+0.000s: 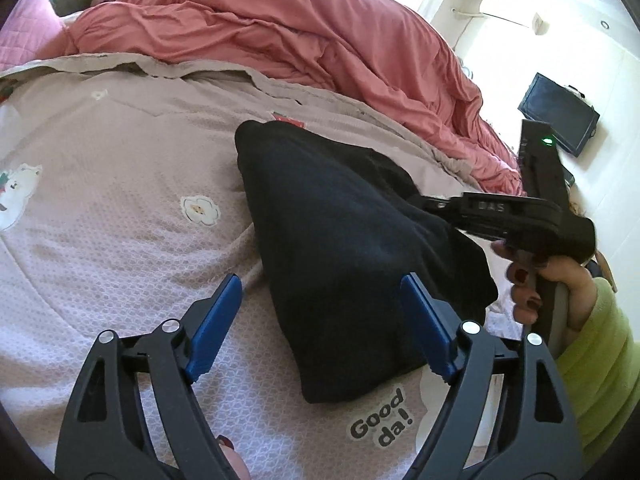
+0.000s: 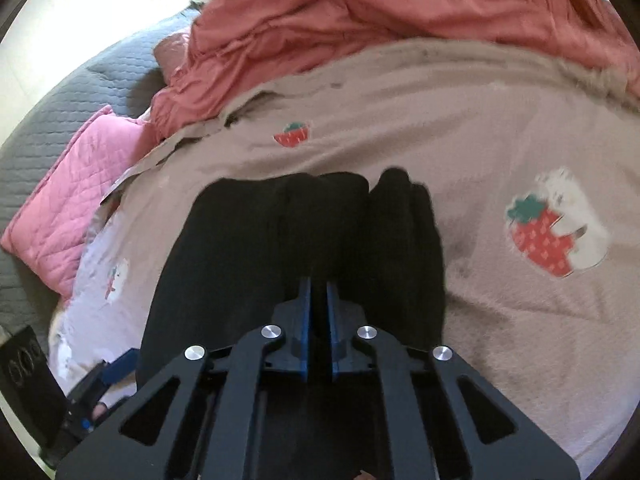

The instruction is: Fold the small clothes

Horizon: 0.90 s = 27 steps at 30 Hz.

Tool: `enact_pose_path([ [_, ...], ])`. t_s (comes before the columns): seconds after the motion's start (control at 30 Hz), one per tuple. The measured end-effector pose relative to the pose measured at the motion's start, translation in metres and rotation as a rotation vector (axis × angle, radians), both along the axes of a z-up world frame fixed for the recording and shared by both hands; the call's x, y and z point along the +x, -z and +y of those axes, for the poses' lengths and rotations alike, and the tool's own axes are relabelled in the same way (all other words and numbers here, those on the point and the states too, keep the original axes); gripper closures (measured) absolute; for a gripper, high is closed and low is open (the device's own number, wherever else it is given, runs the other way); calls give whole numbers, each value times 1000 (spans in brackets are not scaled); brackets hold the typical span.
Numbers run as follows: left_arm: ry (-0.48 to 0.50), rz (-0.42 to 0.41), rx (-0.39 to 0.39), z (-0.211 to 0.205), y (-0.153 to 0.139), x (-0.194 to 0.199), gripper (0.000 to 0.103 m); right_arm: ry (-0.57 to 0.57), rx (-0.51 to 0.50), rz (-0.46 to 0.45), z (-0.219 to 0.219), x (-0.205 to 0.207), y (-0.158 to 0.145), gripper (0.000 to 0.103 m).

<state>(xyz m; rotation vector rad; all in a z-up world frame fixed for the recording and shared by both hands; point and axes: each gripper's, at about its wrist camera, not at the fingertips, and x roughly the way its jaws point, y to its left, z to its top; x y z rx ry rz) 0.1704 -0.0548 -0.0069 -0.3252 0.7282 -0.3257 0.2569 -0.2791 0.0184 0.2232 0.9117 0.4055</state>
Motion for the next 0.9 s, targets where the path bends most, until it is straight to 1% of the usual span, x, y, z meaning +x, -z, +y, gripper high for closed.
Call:
enact_pose_path([
  [0.07, 6, -6, 3, -1, -1, -1, 29, 25, -31, -35, -9, -5, -9, 98],
  [0.13, 15, -2, 4, -2, 0, -1, 29, 40, -103, -46, -12, -5, -7, 98],
  [0.2, 26, 6, 4, -4, 2, 0, 27, 38, -165, -17, -6, 0, 8, 98],
  [0.27, 28, 13, 6, -5, 3, 0, 26, 35, -179, 0, -2, 1, 22, 96],
  [0.33, 25, 17, 0, -3, 4, 0, 26, 39, -161, -24, -4, -4, 20, 94],
  [0.37, 21, 19, -5, -2, 4, 0, 26, 45, -130, -36, -9, -9, 15, 87],
  [0.4, 18, 20, -11, 0, 5, 0, 25, 48, -108, -46, -13, -14, 10, 83],
  [0.43, 14, 22, -19, 1, 5, -1, 25, 47, -83, -58, -18, -20, 5, 82],
  [0.53, 8, 21, -25, 3, 4, 0, 25, -11, -11, -94, -30, -44, -10, 79],
  [0.6, 8, 22, -22, 2, 5, 0, 25, -66, 13, -98, -32, -58, -14, 71],
  [0.63, 8, 25, -19, 1, 5, 0, 25, -93, 16, -100, -32, -65, -14, 70],
  [0.7, 9, 28, -17, 1, 6, 0, 25, -150, -5, -97, -29, -77, -11, 57],
  [0.77, 10, 32, -18, 1, 7, 0, 25, -172, -48, -103, -26, -84, -6, 54],
  [0.87, 10, 40, -20, 0, 8, 0, 25, -187, -58, -75, -24, -85, 5, 54],
  [0.9, 9, 42, -20, 0, 8, 0, 25, -194, -44, -66, -24, -84, 8, 69],
])
